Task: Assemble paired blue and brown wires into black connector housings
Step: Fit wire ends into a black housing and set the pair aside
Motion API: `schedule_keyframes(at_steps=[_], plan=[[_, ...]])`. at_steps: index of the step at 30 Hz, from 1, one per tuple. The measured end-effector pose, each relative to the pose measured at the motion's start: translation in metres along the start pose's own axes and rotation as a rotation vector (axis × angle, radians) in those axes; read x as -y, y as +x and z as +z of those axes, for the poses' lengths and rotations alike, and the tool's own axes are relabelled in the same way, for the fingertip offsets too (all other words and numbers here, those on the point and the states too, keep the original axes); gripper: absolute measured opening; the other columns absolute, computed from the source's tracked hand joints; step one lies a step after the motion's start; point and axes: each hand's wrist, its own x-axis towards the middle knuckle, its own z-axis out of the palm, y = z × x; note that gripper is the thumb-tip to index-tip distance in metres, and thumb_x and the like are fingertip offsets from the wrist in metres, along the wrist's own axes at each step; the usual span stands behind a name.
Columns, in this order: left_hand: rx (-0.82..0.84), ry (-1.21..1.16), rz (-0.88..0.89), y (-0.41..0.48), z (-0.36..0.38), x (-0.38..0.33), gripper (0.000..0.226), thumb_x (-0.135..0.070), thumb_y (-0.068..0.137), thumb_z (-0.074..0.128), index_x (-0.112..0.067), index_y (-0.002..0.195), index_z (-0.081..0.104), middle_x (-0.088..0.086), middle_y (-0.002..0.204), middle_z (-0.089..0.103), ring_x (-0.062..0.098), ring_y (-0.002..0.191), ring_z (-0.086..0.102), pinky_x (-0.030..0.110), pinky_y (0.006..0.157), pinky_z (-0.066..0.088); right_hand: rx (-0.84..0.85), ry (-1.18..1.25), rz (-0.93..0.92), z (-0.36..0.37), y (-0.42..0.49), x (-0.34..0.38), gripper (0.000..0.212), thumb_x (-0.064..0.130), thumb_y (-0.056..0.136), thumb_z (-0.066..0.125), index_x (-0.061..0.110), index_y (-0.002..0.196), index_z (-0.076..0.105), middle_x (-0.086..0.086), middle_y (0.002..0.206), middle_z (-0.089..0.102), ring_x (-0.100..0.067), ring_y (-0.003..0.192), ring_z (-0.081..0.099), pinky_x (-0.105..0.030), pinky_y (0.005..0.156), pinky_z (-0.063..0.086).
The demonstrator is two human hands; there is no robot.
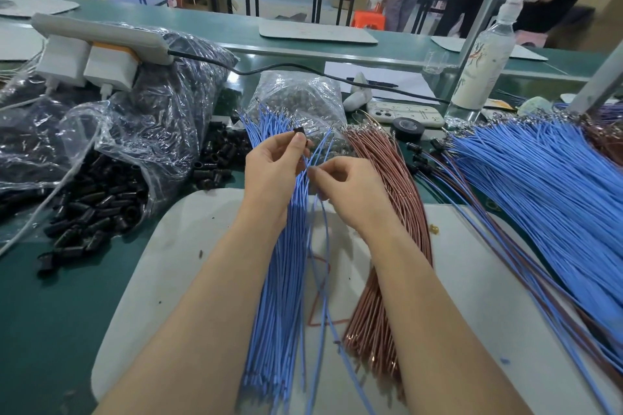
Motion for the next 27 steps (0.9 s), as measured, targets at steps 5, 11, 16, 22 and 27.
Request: schedule_keyframes(at_steps=[5,11,16,22,27], plan=[[-0.01,0.064,-0.008,0.002,-0.001,0.002,0.007,-0.015,0.091,0.061,-0.018,0.086,0.064,-0.004,0.072,0.066,0.007,0.067,0.058,0.021,0.072,0.052,-0.26,-0.629,0.197,-0.031,0.004,-0.01,0.034,0.037,0.09,0.061,0.018,0.118,0.058,-0.007,0.115,0.058,-0.024,0.1,0.05,-0.033,0.085,0.041],[0.043,-0.052,-0.118,0.003,-0.004,-0.001,0.009,-0.017,0.089,0.063,-0.012,0.084,0.067,-0.001,0.074,0.067,0.004,0.065,0.061,0.02,0.068,0.052,-0.184,-0.685,0.348,-0.035,0.008,-0.015,0.03,0.02,0.089,0.06,0.015,0.118,0.054,-0.008,0.115,0.061,-0.029,0.108,0.054,-0.04,0.09,0.046],[0.115,-0.155,-0.18,0.002,-0.003,-0.003,0.013,-0.014,0.09,0.061,-0.008,0.081,0.067,0.0,0.071,0.068,0.005,0.062,0.061,0.015,0.059,0.051,-0.19,-0.65,0.364,-0.037,0.009,-0.016,0.016,0.018,0.088,0.055,0.015,0.098,0.067,-0.007,0.097,0.068,-0.028,0.093,0.058,-0.037,0.085,0.049],[0.407,-0.071,-0.234,-0.008,-0.001,-0.008,0.007,-0.01,0.086,0.063,-0.012,0.084,0.069,0.002,0.081,0.07,0.008,0.068,0.063,0.017,0.065,0.053,-0.401,-0.085,-0.006,-0.045,0.004,0.002,0.003,0.017,0.094,0.051,0.017,0.094,0.055,0.004,0.088,0.058,-0.009,0.08,0.054,-0.016,0.073,0.041],[0.715,0.002,-0.276,-0.018,0.003,-0.008,0.007,-0.021,0.072,0.068,-0.019,0.077,0.073,-0.002,0.076,0.067,0.009,0.07,0.062,0.019,0.075,0.054,-0.228,0.744,0.06,-0.041,0.004,0.011,0.012,0.005,0.097,0.048,0.01,0.087,0.053,0.001,0.07,0.06,-0.004,0.05,0.045,-0.016,0.047,0.039]])
